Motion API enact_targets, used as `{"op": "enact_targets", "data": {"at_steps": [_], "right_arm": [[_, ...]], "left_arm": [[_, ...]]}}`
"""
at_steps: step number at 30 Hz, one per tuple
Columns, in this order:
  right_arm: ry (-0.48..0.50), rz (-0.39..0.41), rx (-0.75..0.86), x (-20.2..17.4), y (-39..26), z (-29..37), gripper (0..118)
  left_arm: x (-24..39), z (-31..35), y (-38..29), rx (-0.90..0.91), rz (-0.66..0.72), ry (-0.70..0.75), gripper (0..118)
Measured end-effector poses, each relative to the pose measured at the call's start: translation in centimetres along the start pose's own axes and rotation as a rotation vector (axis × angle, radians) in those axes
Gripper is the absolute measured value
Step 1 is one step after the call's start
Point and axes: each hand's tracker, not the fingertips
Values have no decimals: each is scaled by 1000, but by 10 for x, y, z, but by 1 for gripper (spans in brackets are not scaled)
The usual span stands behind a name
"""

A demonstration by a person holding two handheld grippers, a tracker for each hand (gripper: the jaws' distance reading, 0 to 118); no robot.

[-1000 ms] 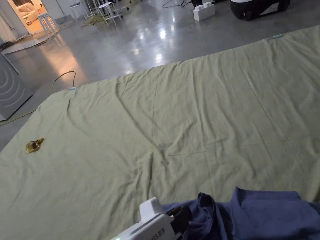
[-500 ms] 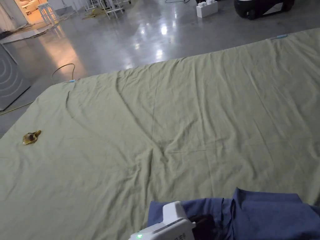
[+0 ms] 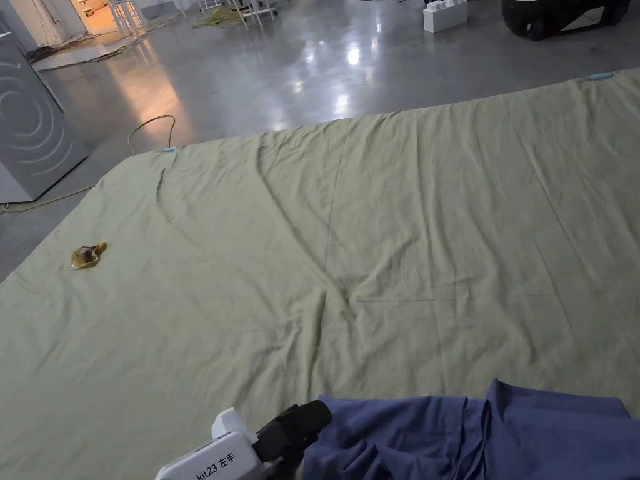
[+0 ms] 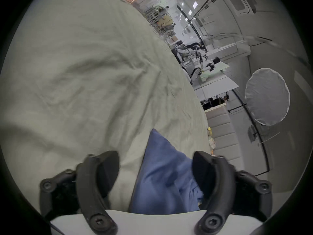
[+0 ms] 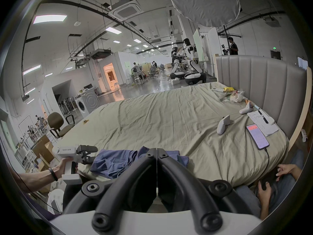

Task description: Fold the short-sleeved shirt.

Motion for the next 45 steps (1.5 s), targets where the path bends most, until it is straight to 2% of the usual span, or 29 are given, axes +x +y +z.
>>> {"op": "enact_targets", "data": {"at_steps": [3,4,6,10,13,15,19,21,24,28,31,33,35,36,39,40,42,43,44,45], "right_arm": [[-2,5,-2,-3,0,0,0],[-1,5,-2,-4,1,-1,0],[6,7,2,-7,2,-1,0],[17,18,11,-10,4,0,0],[33,10,9,-10,5,-5,0],[31,14,13,-19,14,-9,0],[70,-23,19,-20,22,-16,0],[73,-33,19,-21,24,-20,0],[66,-42,24,-16,19,-17,0],[50,-32,24,-14,17,-8,0],[9,-18,27,-7,14,2,0],[-13,-43,25,1,11,7,0],[-31,-59,19,15,5,11,0],[-44,-65,17,19,4,12,0],[-64,-92,6,32,-4,12,0],[-68,-100,5,34,-5,12,0],[-69,-112,8,37,-9,11,0],[-66,-117,9,38,-10,11,0],[-60,-123,9,39,-11,10,0],[-55,-125,6,40,-12,8,0]], "left_arm": [[0,-17,-8,-96,87,-23,39],[3,-23,-14,-122,59,-3,17],[8,-24,-25,-78,11,39,11],[34,1,-26,-29,10,37,9],[30,32,3,-6,-55,36,8],[37,63,19,65,-170,100,8],[48,108,57,119,-212,204,8],[65,112,56,145,-263,179,8],[94,87,32,129,-270,100,8],[138,18,-20,-14,-334,79,8],[162,-39,-56,-123,-386,113,8],[173,-70,-74,-140,-461,219,9],[176,-86,-84,-167,-445,185,9],[175,-92,-84,-205,-410,139,12],[171,-86,-77,-207,-319,51,62],[170,-79,-74,-183,-306,13,72],[165,-60,-63,-119,-285,-12,71],[158,-51,-58,-99,-276,1,66],[152,-43,-54,-72,-261,24,53],[146,-39,-52,-53,-246,56,29]]}}
